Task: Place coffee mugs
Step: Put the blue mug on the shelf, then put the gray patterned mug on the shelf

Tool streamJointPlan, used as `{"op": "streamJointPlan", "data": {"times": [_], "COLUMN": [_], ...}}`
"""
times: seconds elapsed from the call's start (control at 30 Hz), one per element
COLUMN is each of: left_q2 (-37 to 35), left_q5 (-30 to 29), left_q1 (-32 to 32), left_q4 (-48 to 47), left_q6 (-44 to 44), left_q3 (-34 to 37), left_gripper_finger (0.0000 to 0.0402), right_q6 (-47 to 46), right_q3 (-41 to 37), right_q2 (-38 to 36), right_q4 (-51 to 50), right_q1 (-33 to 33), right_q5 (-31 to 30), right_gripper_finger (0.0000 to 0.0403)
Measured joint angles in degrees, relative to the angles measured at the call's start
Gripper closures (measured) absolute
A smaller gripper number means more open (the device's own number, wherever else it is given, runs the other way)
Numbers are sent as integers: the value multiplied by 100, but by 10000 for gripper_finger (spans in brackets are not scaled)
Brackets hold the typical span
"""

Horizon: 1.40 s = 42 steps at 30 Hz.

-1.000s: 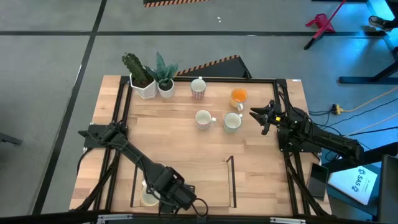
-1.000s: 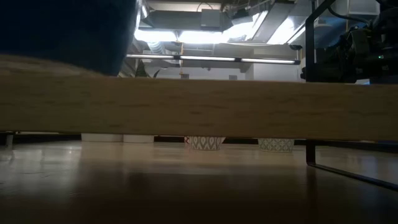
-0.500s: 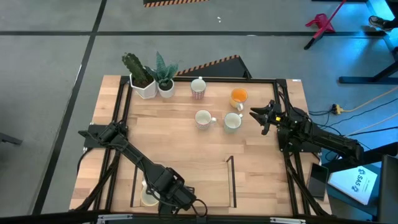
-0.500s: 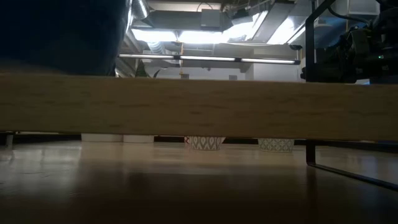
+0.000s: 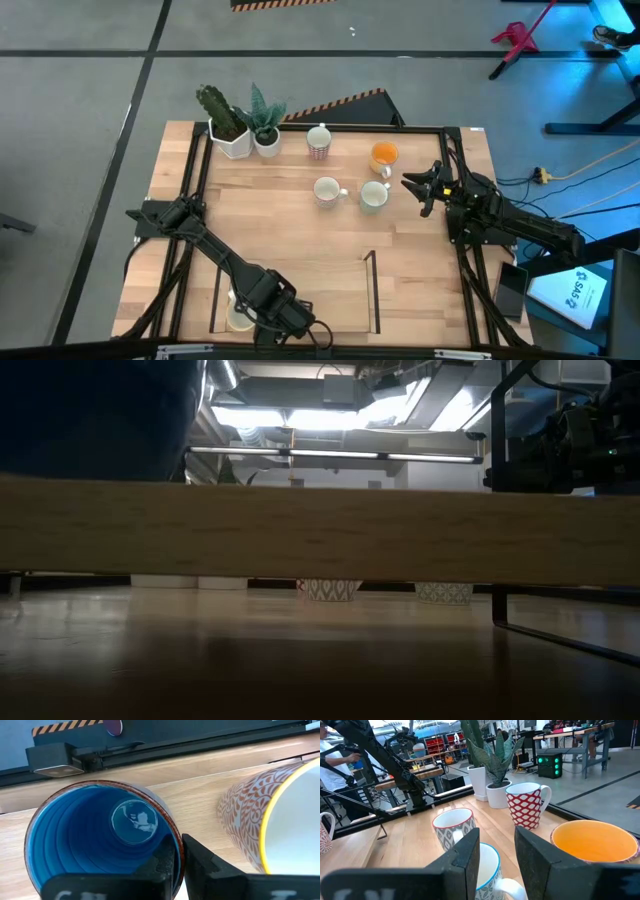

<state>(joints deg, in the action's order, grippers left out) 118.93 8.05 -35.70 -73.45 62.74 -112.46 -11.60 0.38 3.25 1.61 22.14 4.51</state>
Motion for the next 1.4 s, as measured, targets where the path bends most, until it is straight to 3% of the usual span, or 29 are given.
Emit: {"op": "streamJointPlan", "data": {"times": [0.8, 1.17, 1.4], "left_q2": [-81, -168, -170], "left_q5": [-127, -468, -836], "left_q1": [-33, -37, -61], "left_q4": [-76, -117, -328], "left_q6": [-262, -254, -355], "left_q3": [-17, -28, -427], "left_gripper_finger": [280, 267, 267], "right_q6": [-2, -2, -3], "right_q3": [0, 0, 2], "right_q2": [2, 1, 0], "right_q4": [0, 0, -31], "right_q1": [1, 1, 1], "right_q5": [0, 0, -203], "right_gripper_finger": [292, 292, 292]}}
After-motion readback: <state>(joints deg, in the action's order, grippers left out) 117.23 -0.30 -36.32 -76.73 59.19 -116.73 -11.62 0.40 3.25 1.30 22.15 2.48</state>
